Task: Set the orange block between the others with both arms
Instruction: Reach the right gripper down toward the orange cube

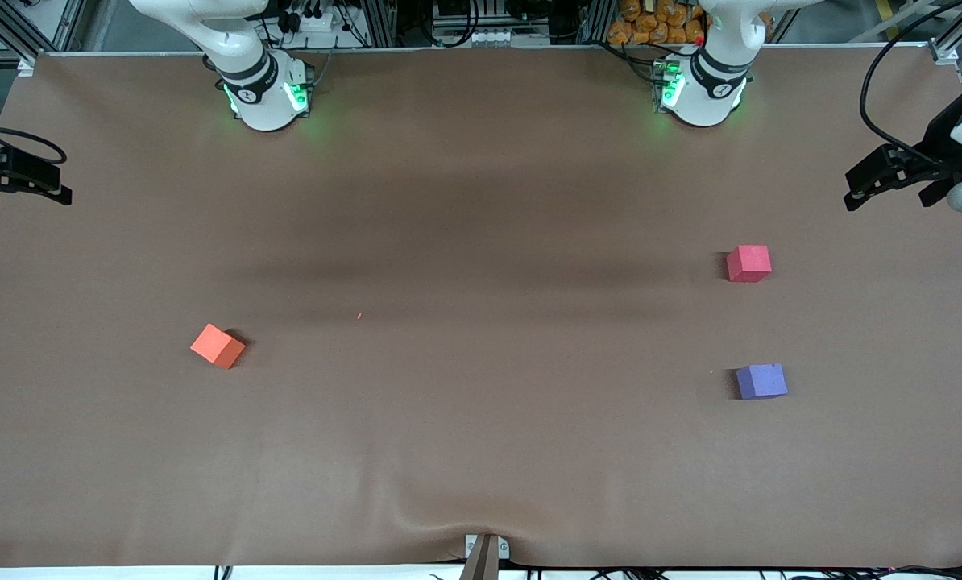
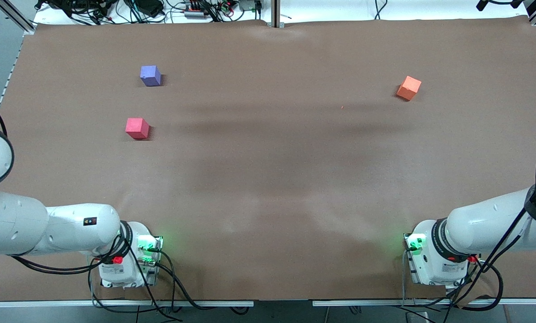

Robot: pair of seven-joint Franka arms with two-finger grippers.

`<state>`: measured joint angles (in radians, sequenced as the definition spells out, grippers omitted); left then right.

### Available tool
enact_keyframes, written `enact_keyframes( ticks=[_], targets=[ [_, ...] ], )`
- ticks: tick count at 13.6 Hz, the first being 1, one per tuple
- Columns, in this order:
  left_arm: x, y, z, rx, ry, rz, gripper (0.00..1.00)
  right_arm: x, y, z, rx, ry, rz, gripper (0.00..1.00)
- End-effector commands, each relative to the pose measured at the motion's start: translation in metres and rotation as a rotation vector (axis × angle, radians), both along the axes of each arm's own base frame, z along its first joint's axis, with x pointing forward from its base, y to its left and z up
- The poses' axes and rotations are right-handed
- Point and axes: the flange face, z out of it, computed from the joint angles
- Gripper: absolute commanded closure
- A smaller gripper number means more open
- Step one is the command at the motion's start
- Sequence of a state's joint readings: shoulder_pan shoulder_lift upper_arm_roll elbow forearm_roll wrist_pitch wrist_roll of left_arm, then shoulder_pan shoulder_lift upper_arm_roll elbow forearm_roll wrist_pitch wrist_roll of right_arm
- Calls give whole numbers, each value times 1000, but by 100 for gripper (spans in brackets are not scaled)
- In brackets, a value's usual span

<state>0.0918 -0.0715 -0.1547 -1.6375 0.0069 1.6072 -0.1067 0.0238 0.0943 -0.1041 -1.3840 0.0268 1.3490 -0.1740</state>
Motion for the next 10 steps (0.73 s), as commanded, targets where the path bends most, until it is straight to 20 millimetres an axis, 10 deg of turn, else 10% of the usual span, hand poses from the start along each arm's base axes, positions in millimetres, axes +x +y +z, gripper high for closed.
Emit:
enact_keyframes(
  ticks=[1, 10],
  targets=[
    [1, -5, -7, -23, 35, -28, 0, 24, -1, -33, -24, -11, 9, 0],
    [-1, 1, 0, -21, 33, -18, 0, 114, 1, -258, -14, 19, 242, 0]
  ],
)
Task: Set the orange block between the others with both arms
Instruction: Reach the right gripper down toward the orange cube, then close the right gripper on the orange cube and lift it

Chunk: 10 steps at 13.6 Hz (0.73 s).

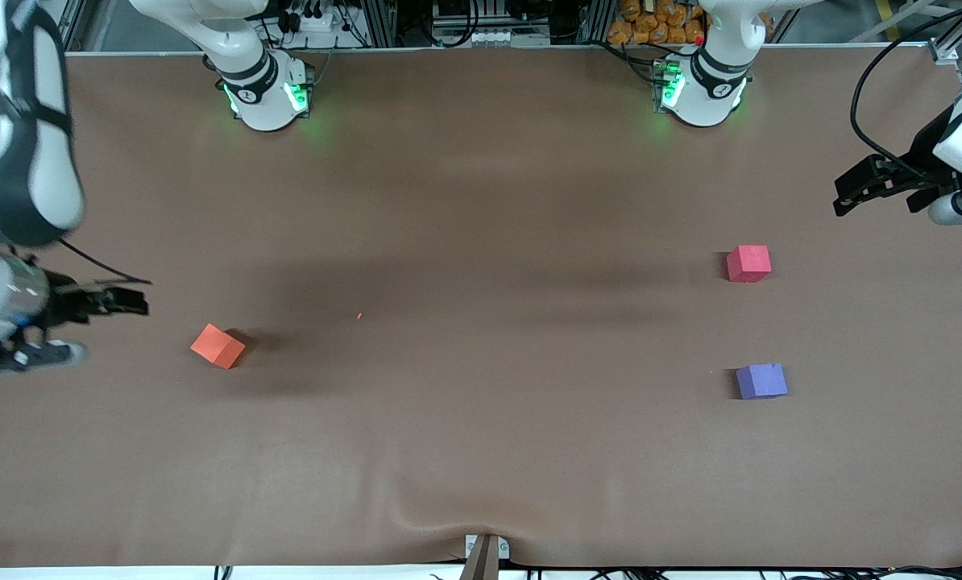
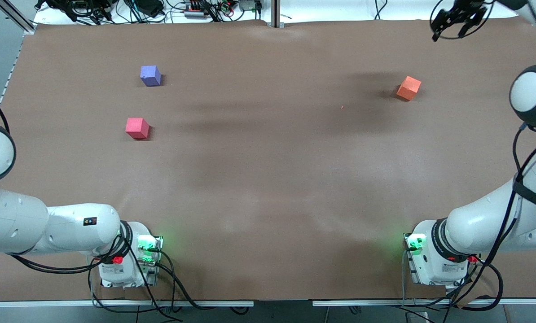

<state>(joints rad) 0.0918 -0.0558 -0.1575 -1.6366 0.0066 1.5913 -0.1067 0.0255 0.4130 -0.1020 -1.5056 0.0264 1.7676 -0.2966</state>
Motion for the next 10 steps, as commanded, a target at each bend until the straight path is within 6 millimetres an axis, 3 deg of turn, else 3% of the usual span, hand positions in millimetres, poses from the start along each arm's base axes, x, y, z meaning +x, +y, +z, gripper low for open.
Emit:
enact_keyframes(
  ticks=[1, 5, 10],
  targets=[
    [-4, 3, 9, -21, 3, -13, 0, 15, -1, -65, 14, 5, 195, 0],
    [-5, 13, 15, -18, -8, 3, 0, 22, -1, -140, 35, -14, 432, 0],
    [-2, 13, 16, -13, -19, -27, 0, 8, 7, -175, 60, 56, 484, 0]
  ],
)
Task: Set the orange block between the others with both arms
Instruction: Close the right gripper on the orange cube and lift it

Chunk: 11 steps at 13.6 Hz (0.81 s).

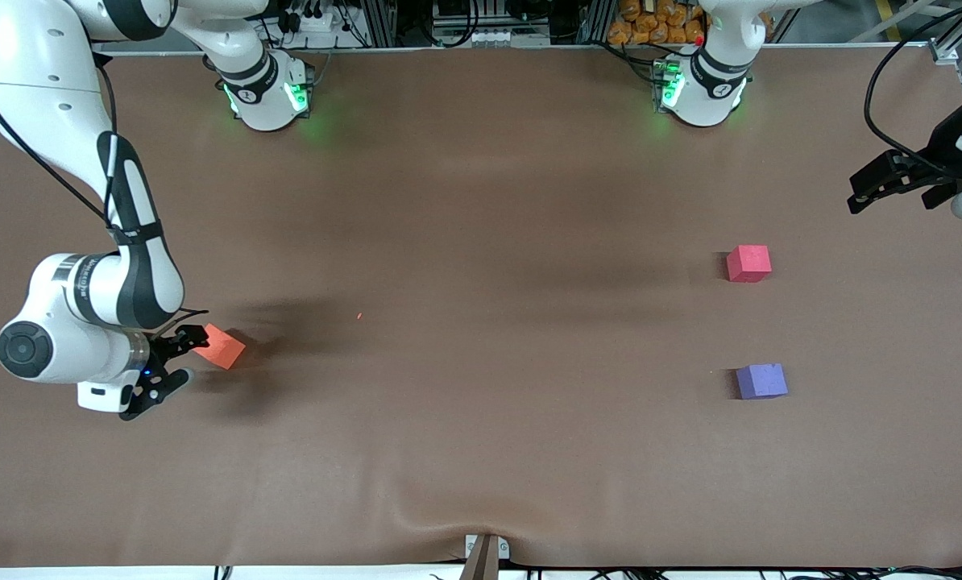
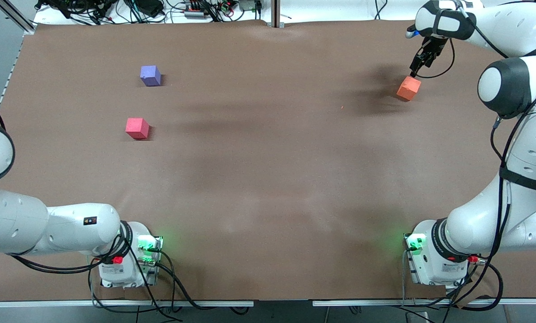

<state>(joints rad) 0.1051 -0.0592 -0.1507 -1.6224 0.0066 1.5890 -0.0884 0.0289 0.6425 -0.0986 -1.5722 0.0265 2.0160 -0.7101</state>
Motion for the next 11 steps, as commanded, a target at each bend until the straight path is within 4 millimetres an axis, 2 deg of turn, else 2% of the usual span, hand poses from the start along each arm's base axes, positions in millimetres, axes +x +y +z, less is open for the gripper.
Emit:
enact_keyframes(
  ticks=[1, 6, 11],
  targets=[
    [-2, 2, 7, -11, -4, -32, 0, -9, 8, -12, 10, 10, 72, 0],
    [-1, 4, 7, 19, -8, -42, 0, -15, 25, -28, 23, 38, 156, 0],
    [-1, -3, 6, 8, -6, -52, 0, -16, 26, -39, 26, 49, 172, 0]
  ],
)
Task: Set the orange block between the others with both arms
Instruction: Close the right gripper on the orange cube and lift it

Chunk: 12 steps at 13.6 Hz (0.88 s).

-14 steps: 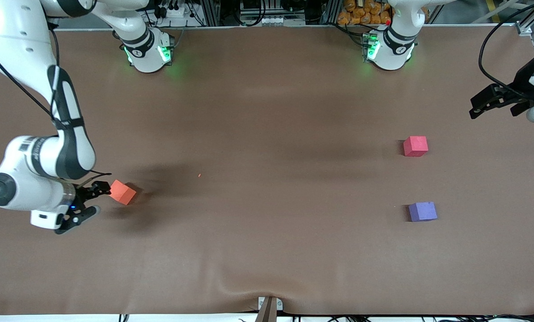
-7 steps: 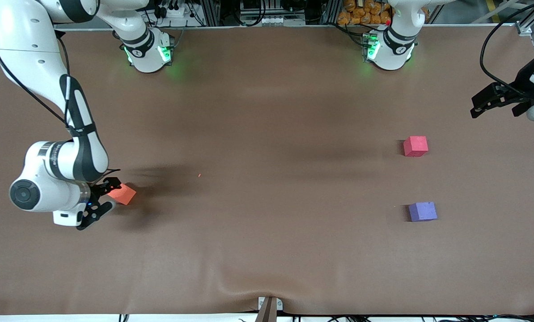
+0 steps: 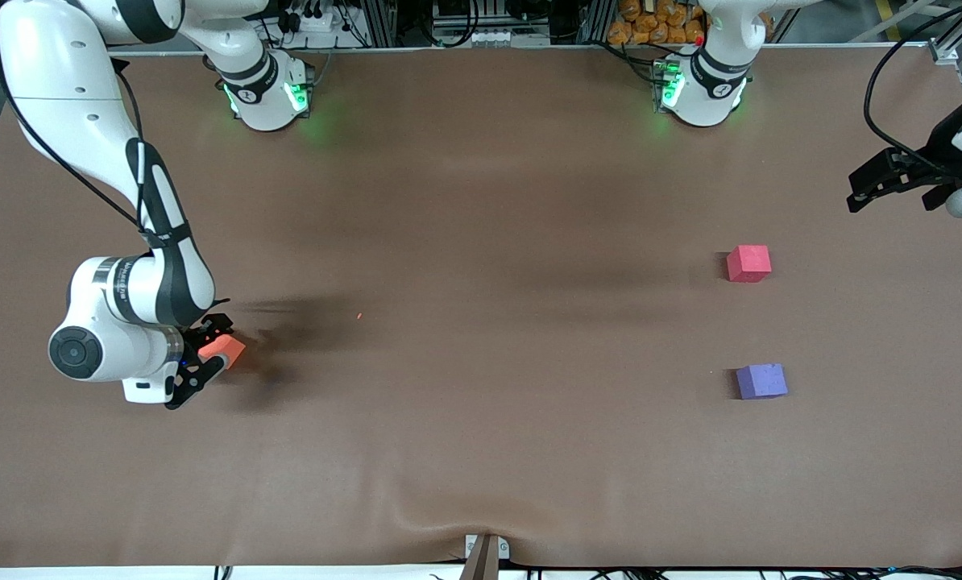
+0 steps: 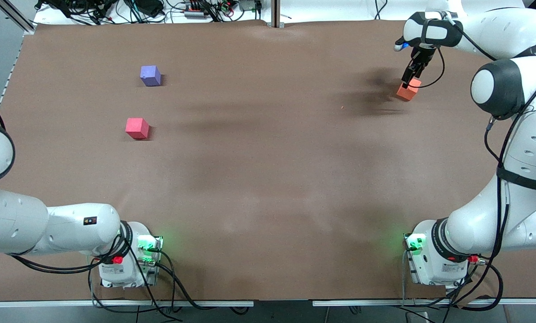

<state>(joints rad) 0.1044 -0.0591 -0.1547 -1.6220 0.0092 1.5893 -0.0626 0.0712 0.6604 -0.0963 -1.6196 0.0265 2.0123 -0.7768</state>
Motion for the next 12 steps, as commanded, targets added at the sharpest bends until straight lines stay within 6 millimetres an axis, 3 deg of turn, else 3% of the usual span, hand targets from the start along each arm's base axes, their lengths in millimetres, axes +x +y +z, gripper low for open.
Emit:
enact_keyframes(
  ticks=[1, 4, 7, 8, 10, 12],
  targets=[
    [-3, 0, 8, 4, -8, -21, 0, -3, -4, -12, 13, -14, 70, 0],
    [-5, -2, 7, 3, -4, -18, 0, -10, -5, -27, 19, -41, 112, 0],
    [-7, -3, 5, 2, 4, -1, 0, -10, -6, -29, 20, -50, 125, 0],
    [-9, -2, 8, 1, -4, 0, 0, -10, -5, -28, 19, -51, 132, 9],
    [-9, -1, 9, 1, -7, 3, 0, -8, -5, -24, 18, -58, 131, 48],
    [-9, 1, 10, 1, -12, 6, 0, -4, -6, -17, 20, -73, 111, 68]
  ],
)
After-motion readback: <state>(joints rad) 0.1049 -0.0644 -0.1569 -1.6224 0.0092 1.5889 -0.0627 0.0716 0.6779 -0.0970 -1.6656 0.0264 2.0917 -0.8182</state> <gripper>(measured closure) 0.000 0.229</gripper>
